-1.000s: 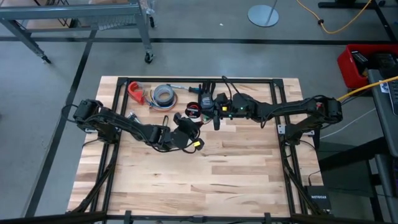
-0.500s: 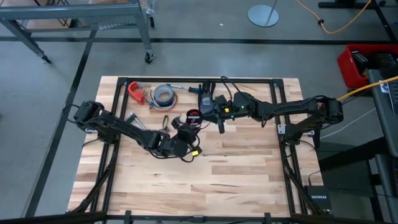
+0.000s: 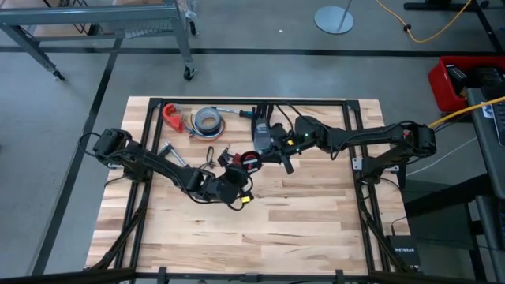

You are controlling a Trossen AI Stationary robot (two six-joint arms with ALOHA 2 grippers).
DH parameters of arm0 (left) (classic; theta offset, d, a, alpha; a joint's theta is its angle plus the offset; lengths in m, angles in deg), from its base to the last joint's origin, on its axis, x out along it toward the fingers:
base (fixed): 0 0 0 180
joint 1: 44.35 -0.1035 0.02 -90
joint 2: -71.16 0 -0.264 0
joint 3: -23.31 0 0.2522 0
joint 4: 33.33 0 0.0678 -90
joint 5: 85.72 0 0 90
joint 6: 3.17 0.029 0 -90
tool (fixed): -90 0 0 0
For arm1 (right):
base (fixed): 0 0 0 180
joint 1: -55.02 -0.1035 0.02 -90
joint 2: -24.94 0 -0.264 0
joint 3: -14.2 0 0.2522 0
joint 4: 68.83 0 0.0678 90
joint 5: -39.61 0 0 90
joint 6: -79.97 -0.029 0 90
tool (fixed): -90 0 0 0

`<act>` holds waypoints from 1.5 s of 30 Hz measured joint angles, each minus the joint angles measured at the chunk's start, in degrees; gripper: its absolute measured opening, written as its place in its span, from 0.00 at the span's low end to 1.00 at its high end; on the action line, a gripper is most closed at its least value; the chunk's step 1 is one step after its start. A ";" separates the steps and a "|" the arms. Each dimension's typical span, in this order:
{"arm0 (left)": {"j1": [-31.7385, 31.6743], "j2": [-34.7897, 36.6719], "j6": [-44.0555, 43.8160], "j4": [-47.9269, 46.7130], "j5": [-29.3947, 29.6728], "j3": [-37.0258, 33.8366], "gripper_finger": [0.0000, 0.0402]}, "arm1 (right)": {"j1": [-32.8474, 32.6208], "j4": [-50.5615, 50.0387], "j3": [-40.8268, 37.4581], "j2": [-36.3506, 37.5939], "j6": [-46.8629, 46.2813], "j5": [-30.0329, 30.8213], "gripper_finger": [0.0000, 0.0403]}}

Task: Coil cords
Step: Coil the orange wire into the black spool

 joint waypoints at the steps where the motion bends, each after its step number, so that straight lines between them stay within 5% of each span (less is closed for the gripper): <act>1: -0.04 0.00 -0.46 -0.07 -1.33 0.00 0.07 | 0.00 0.08 0.00 0.00 -0.23 -0.93 0.00; 12: 0.50 -0.02 -4.94 -1.91 -6.93 -0.04 0.18 | 0.00 0.29 0.00 0.02 -0.33 -3.42 0.00; 20: 2.78 -0.02 -12.62 -8.99 -7.92 -0.04 0.15 | 0.98 0.84 0.04 0.04 0.06 -7.08 0.00; 45: 4.62 -0.02 -18.11 -7.78 -8.12 -0.04 0.11 | 2.21 6.82 0.07 0.74 1.24 -6.82 0.00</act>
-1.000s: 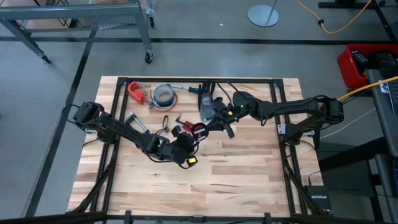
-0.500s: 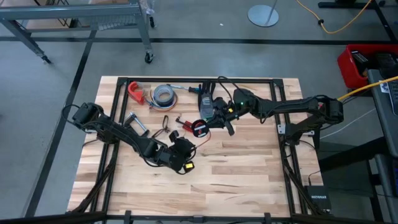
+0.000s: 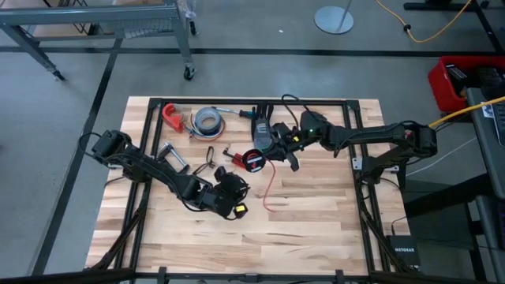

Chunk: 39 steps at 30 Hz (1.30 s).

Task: Coil cords
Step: Coil the orange wire into the black spool

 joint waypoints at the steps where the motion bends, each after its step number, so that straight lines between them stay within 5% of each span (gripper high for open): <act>1: 0.00 0.00 -0.24 0.53 -0.01 0.00 0.11 | 0.00 0.39 0.00 0.00 0.83 0.31 0.00; 16: 0.02 -0.54 3.03 8.92 -1.71 0.04 0.11 | -0.02 0.98 0.00 0.00 14.35 8.95 0.00; 39: -1.99 -4.59 3.27 13.36 -4.41 0.04 0.11 | -3.43 3.76 -0.02 -0.02 24.57 11.30 0.00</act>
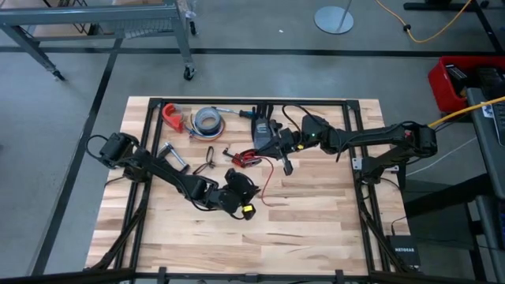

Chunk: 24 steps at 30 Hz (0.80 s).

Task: Coil cords
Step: Coil the orange wire into the black spool

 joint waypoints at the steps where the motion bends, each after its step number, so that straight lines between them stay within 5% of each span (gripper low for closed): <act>1: 0.00 0.00 -0.13 -0.15 -0.89 0.00 0.11 | 0.00 -0.07 0.00 0.00 0.09 -0.16 0.00; 15: -1.35 0.00 -1.76 -5.53 -5.35 0.00 0.12 | 0.02 -0.14 0.00 0.00 0.04 -0.40 0.00; 24: -2.74 0.00 -6.23 -10.78 -8.35 0.00 0.34 | 0.04 -0.14 0.00 0.00 1.58 -0.39 0.00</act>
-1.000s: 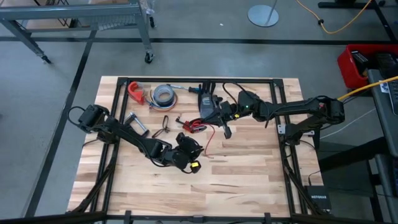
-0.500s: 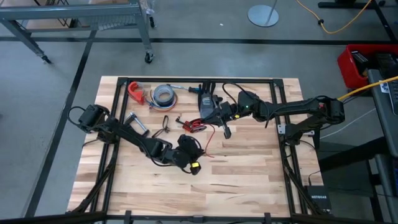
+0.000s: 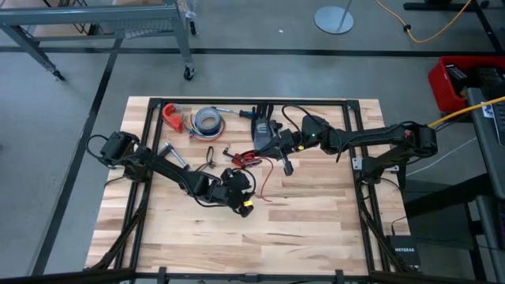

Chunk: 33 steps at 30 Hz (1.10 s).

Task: Coil cords
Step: Coil the orange wire into the black spool

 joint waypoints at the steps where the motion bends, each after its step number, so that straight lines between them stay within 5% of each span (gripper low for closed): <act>1: -0.02 0.00 -0.02 0.70 -0.02 0.00 0.35 | 0.00 -0.01 0.00 0.00 0.75 0.11 0.00; 9: -0.05 0.02 3.25 5.84 0.20 0.00 0.34 | 0.00 -0.02 0.00 0.00 6.34 6.86 0.00; 33: 0.06 0.02 3.96 7.49 0.24 0.00 0.31 | 0.00 -5.03 -0.02 -0.02 11.91 9.01 0.00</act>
